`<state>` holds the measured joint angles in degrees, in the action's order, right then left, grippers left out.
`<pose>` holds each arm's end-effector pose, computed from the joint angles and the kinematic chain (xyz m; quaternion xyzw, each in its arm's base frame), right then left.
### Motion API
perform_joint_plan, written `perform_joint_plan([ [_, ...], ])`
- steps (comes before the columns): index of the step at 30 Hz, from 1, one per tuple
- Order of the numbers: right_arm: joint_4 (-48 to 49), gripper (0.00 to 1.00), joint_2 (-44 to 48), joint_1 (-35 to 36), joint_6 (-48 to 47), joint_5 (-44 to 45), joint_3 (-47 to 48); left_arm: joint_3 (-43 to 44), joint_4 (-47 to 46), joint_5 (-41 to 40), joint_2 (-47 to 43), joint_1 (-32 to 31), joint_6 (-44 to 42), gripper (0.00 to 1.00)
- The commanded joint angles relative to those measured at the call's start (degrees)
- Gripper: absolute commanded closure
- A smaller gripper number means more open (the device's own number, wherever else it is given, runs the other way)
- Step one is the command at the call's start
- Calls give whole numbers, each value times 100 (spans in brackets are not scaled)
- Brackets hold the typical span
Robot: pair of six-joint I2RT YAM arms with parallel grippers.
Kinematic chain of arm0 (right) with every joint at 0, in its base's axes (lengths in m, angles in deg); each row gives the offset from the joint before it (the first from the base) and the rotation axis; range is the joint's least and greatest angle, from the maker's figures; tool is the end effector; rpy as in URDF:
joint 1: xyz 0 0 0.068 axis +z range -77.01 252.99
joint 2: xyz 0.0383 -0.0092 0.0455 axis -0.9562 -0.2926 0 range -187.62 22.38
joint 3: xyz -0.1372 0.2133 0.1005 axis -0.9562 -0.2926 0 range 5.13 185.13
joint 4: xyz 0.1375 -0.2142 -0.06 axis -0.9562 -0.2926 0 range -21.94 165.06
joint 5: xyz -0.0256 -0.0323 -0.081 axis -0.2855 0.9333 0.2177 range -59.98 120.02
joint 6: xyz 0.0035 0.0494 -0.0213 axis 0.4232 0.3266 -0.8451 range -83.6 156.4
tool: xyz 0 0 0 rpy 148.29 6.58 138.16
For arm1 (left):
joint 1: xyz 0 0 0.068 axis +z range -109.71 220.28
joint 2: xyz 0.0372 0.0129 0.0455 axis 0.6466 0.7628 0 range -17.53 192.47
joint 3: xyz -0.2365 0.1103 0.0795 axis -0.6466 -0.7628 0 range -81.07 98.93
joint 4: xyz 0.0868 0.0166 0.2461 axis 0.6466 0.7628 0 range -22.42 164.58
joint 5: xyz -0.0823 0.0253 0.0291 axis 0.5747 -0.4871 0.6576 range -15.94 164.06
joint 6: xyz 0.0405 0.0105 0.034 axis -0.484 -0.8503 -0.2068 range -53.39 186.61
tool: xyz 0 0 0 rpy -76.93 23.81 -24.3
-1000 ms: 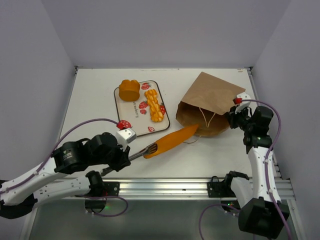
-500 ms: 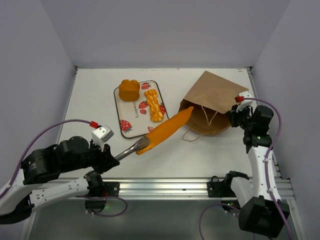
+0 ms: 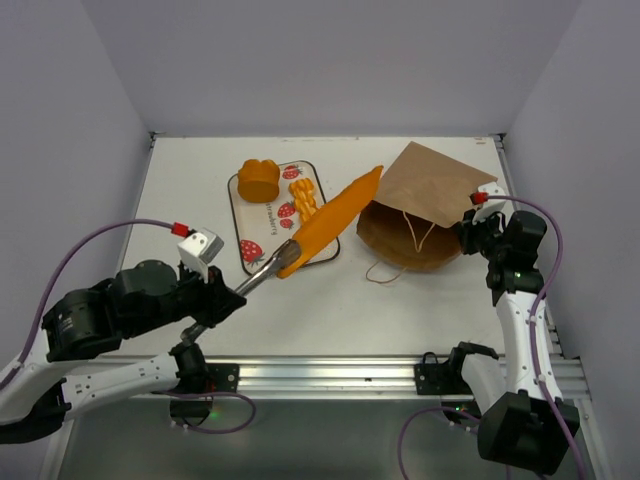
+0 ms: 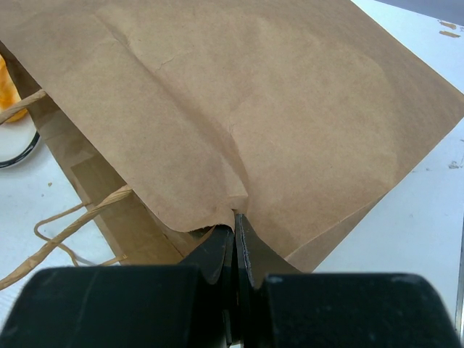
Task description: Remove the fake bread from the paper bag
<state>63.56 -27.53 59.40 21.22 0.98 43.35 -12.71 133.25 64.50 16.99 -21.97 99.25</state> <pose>0.1972 -0.0299 0.2831 -0.1492 0.8061 0.0703 0.5683 0.0356 -0.0550 0.3918 0.1834 0.8523 -0.3077 0.3812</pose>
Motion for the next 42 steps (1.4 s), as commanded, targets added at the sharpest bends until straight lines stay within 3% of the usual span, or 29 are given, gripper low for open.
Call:
perform_joint_plan([
  [1,158,100,-1,-39,68,214,45,134,-1310,-932,265,-23,321,100],
  [6,140,100,16,-48,68,188,37,-6,-1934,-2187,704,-23,874,100],
  [13,140,100,52,-48,76,153,28,-507,-2119,-3498,1293,3,1780,100],
  [19,123,100,104,-65,68,144,19,-1034,-2629,-3140,1768,669,1711,100],
  [25,131,100,104,-101,59,100,10,-1974,-3113,-2648,1558,1084,1596,100],
  [31,131,100,60,-109,68,65,19,-2625,-3358,-2445,1312,1102,1587,100],
  [42,105,100,95,-109,59,47,19,-2986,-3605,-2155,1513,1111,1561,100],
])
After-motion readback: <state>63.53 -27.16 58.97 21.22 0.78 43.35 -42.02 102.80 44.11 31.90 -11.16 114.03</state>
